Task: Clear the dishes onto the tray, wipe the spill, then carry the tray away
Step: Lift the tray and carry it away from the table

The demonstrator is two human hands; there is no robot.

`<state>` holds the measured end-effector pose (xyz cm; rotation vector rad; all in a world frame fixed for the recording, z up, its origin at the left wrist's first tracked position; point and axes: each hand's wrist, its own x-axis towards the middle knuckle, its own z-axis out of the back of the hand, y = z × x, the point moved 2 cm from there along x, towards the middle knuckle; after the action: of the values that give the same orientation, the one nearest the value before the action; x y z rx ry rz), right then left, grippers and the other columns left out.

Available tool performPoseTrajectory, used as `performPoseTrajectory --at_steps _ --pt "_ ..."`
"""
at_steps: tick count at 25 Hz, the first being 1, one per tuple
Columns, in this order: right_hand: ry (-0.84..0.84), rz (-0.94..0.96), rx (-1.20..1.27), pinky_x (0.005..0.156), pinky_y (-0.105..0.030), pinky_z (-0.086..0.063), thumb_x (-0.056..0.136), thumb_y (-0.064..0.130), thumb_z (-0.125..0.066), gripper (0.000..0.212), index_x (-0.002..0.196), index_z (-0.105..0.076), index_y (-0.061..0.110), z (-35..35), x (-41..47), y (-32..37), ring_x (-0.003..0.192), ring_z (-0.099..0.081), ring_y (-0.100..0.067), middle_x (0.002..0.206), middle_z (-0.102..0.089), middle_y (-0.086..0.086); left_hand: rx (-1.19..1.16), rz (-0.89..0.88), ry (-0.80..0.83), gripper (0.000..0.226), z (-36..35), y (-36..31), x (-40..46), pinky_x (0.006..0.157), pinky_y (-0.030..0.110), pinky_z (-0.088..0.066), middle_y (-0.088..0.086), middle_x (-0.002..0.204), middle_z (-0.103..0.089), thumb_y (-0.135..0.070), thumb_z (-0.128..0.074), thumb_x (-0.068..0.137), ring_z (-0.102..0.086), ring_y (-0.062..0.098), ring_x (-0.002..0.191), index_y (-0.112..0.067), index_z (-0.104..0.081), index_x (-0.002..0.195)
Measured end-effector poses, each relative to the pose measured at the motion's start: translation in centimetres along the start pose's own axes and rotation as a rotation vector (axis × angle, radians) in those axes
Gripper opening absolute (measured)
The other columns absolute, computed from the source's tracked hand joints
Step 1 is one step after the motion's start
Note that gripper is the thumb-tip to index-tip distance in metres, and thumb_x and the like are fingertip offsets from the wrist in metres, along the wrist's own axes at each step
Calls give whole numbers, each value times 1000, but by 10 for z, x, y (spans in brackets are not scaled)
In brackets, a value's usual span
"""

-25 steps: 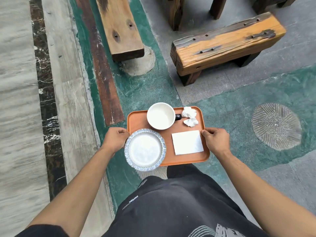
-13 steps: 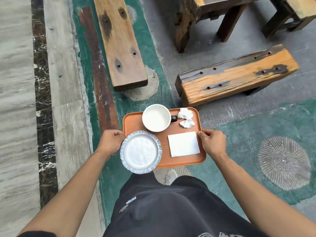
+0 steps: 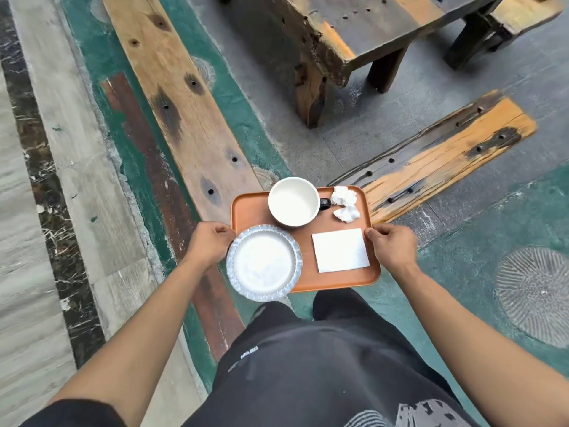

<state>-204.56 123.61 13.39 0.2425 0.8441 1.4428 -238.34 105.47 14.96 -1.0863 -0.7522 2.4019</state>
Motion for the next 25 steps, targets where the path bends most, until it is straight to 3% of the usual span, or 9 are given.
performPoseTrajectory --at_steps 2,6,9,14,18,22,25 --pt "-11 -1 -6 76 -40 -58 89 26 -70 20 88 -79 8 -6 26 25 80 -70 -30 82 -78 -10 1 5 9 21 12 -18 36 52 24 -38 -9 48 -62 -7 -67 95 -42 3 38 -6 -80 79" --pt "-19 5 -46 69 -40 -57 88 30 -69 21 85 -78 11 -13 85 56 74 -69 -28 76 -76 -5 -6 -11 30 22 17 -55 96 62 32 -50 13 75 -76 -8 -68 95 -58 20 60 -8 -79 77" --pt "-26 26 -32 67 -38 -54 89 26 -69 21 81 -77 9 -14 139 76 73 -68 -28 73 -75 -7 -43 9 58 24 15 -86 148 64 39 -56 18 76 -73 -7 -67 96 -60 22 66 -6 -78 74" --pt "-26 -11 42 82 -38 -57 89 25 -70 18 96 -81 13 -11 239 121 87 -72 -24 91 -80 -3 -46 30 46 29 10 -158 239 64 37 -49 22 72 -71 -7 -63 97 -56 22 65 -13 -77 72" --pt "-73 -28 78 86 -38 -57 88 24 -71 19 99 -81 13 7 302 152 90 -73 -23 93 -80 -4 -10 -33 64 29 7 -226 302 64 36 -45 13 62 -62 -5 -62 96 -50 21 63 -3 -73 69" --pt "-136 -75 93 80 -33 -55 88 23 -71 16 91 -81 12 19 349 176 83 -71 -23 84 -79 -3 38 -86 93 24 4 -286 363 62 35 -48 10 60 -61 -7 -63 93 -50 20 59 -8 -74 71" --pt "-173 -121 129 80 -32 -54 89 23 -71 15 91 -80 12 25 382 190 83 -69 -22 80 -76 -2 102 -154 111 23 1 -327 408 62 33 -43 7 60 -55 -6 -65 90 -44 18 60 2 -67 68"
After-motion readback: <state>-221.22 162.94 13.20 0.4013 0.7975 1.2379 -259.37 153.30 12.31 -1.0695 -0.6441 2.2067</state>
